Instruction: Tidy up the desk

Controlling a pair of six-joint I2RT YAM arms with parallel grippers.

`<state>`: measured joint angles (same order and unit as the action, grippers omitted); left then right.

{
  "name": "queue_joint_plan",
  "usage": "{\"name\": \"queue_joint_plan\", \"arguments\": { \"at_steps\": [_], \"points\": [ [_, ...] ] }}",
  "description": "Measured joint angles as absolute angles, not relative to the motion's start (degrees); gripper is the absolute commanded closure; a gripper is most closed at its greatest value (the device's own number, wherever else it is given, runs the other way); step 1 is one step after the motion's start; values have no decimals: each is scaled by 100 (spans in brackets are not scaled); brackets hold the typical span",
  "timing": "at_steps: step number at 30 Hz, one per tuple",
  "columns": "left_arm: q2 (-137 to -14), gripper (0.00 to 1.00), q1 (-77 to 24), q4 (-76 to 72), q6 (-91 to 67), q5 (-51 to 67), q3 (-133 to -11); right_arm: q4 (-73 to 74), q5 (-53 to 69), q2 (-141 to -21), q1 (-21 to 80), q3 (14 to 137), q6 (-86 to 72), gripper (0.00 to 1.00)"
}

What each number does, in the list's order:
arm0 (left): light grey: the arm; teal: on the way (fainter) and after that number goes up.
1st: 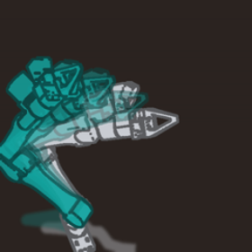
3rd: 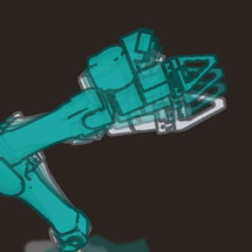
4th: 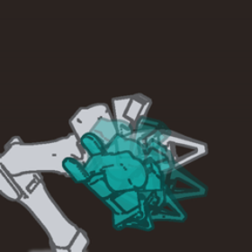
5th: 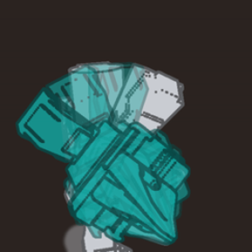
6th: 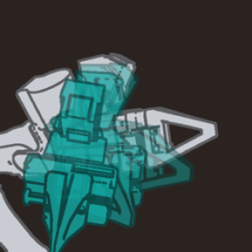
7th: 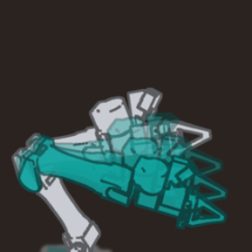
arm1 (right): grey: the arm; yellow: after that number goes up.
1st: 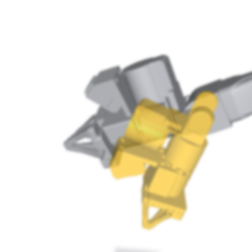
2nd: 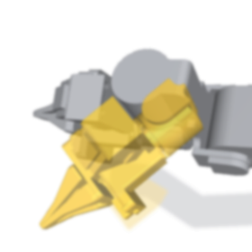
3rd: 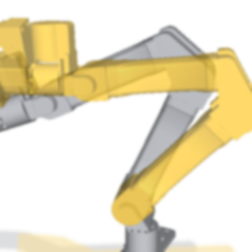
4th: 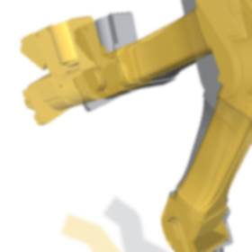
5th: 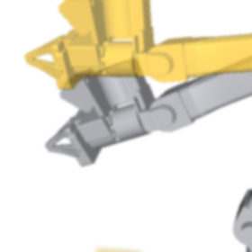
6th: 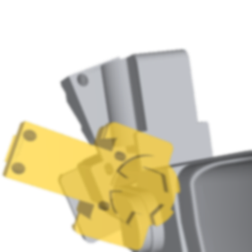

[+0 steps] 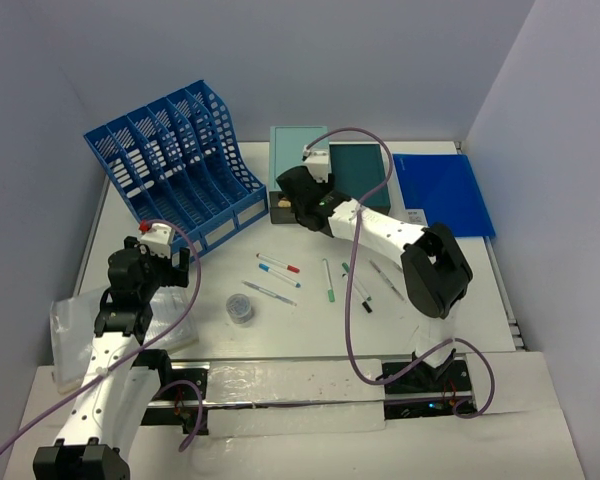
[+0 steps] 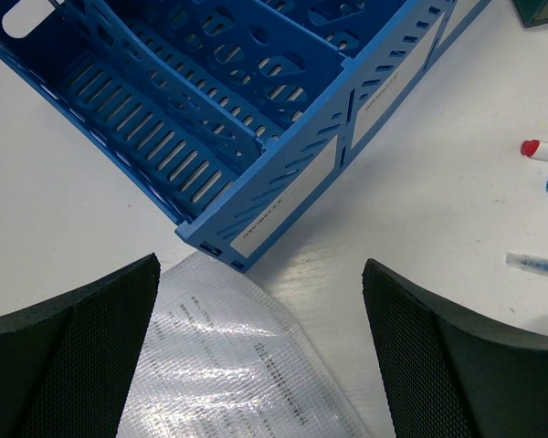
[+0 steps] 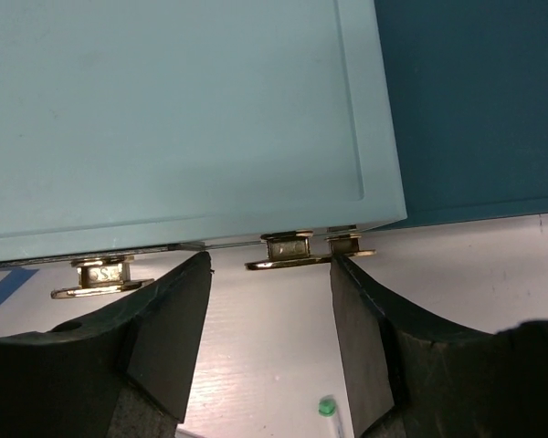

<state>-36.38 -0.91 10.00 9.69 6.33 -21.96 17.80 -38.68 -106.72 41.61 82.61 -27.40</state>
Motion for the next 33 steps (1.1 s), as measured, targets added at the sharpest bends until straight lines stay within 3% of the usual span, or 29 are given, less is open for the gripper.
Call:
{"name": "queue_joint_plan", "arguments": {
  "at_steps": [6,19,27,33],
  "points": [
    [-3688,2,-91,1003,969,631,-2196,1798,-3909,-10672,4122,8253,-2739,51],
    [-3679,2,-91,1002,969,631,-2198,1650,-3868,-10674,4043,8195,-2735,52],
    [-3660,2,-91,1004,969,632,-2198,1398,-3830,-10658,3993,8083,-2705,82],
    [-3653,2,-91,1004,969,633,-2198,976,-3664,-10286,4025,7499,-2735,84]
  ]
}}
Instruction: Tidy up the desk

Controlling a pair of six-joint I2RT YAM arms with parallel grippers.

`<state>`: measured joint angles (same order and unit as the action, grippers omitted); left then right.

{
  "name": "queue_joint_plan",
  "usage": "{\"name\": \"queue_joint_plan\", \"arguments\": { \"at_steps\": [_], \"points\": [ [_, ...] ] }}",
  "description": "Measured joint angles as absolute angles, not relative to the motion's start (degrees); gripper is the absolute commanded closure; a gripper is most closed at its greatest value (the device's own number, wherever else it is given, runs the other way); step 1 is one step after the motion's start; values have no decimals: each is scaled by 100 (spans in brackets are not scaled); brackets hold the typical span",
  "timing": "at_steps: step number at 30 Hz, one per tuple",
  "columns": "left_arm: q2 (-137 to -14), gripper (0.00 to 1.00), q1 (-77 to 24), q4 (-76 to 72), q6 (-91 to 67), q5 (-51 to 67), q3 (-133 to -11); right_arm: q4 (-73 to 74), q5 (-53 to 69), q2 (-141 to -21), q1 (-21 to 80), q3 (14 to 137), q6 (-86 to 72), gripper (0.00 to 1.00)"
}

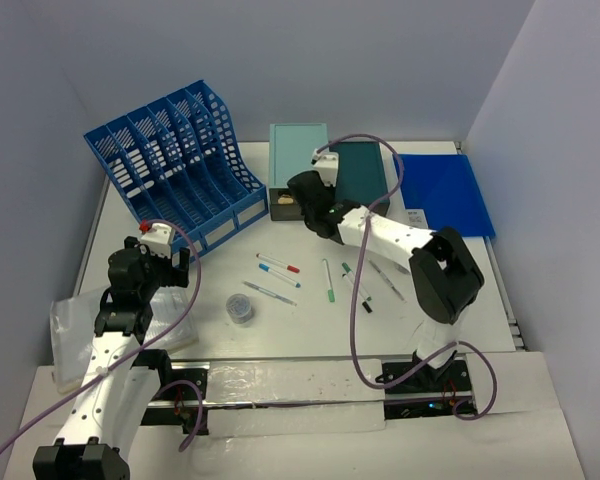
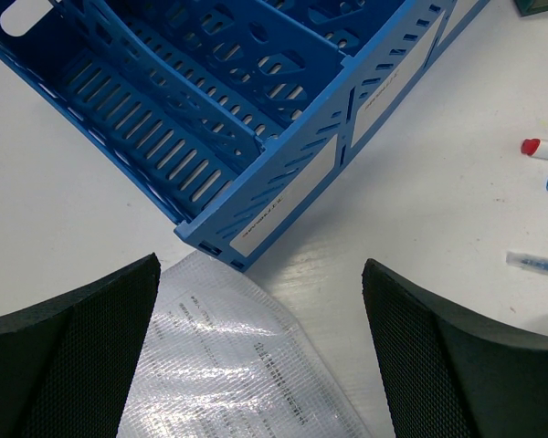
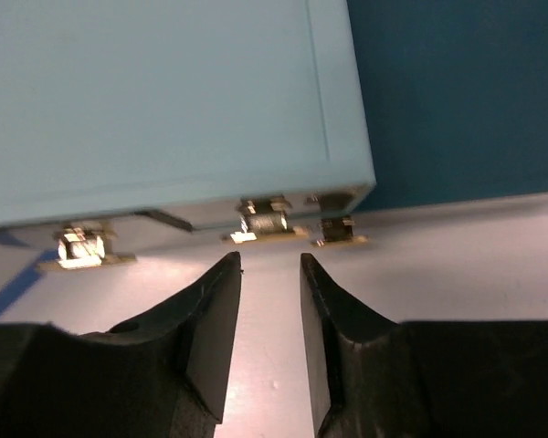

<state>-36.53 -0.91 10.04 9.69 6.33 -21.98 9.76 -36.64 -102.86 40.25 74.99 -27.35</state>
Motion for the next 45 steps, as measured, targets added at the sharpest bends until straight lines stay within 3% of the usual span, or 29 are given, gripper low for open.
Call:
{"name": "queue_joint_plan", "arguments": {
  "at_steps": [7,11,13,16,25,39,45],
  "points": [
    [-3653,2,-91,1004,969,633,-2198,1212,-3704,-9530,4362,6427,-2779,83],
    [-3653,2,-91,1004,969,632,-2198,1271,-3723,-9067,4692,5994,-2863,44],
    [-3653,2,-91,1005,969,631,-2198,1199,-3710,-8837,4738,5824,-2861,34],
    [-3653,2,-91,1004,969,631,-2198,1136,-3712,-8711,4685,5815,-2799,27],
    [-3643,2,-91,1005,969,631,-2198,894,-3430,-9657,4093,6953,-2644,27],
    [-3651,2,-91,1007,969,633,-2198,863,-3287,-10470,3779,7675,-2582,34],
    [-3690,2,-91,1007,969,633,-2198,906,-3234,-10640,3778,7771,-2563,45]
  ]
}}
